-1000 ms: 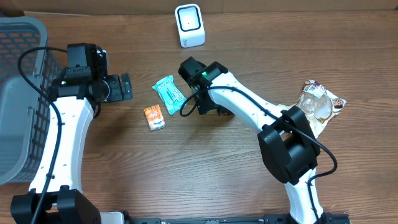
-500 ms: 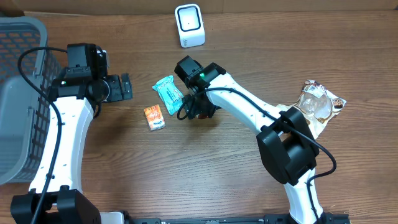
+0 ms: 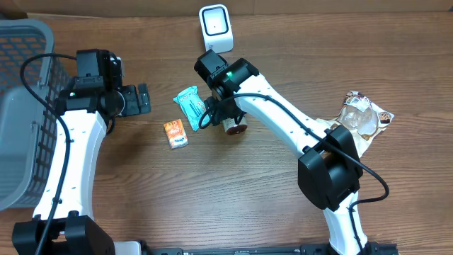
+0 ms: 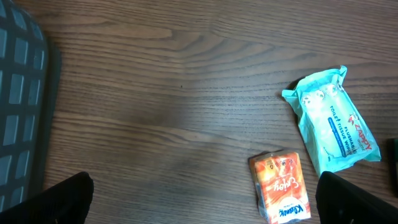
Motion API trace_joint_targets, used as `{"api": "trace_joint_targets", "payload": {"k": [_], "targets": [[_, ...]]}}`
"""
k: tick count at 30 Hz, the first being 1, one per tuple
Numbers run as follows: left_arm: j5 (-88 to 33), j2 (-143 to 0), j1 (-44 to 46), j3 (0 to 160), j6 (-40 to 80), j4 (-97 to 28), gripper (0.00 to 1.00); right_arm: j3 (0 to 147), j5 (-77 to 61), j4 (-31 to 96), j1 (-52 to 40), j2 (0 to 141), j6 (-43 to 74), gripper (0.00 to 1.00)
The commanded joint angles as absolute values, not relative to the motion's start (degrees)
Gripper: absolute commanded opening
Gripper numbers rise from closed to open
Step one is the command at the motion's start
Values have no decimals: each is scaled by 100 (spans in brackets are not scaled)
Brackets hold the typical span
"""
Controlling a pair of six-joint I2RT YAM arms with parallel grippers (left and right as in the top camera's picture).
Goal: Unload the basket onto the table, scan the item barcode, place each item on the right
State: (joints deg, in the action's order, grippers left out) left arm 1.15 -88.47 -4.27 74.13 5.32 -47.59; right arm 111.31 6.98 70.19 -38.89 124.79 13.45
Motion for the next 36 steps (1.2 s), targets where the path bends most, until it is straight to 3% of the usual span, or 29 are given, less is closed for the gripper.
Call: {"api": "trace_joint_targets", "payload": {"k": [1, 9, 14, 36], "targets": [[169, -8886, -449, 7404, 362, -4759, 99, 11187, 600, 7022, -3944, 12420, 1347, 73], [169, -8886, -449, 7404, 362, -4762, 99, 11183, 156, 6982, -4209, 12420, 1328, 63], [169, -8886, -449, 7404, 362, -4762, 100, 11039, 178, 6751, -4344, 12422, 1302, 52], [169, -8886, -449, 7404, 362, -4762, 100, 10575, 738, 6381, -3944, 12422, 1350, 51]]}}
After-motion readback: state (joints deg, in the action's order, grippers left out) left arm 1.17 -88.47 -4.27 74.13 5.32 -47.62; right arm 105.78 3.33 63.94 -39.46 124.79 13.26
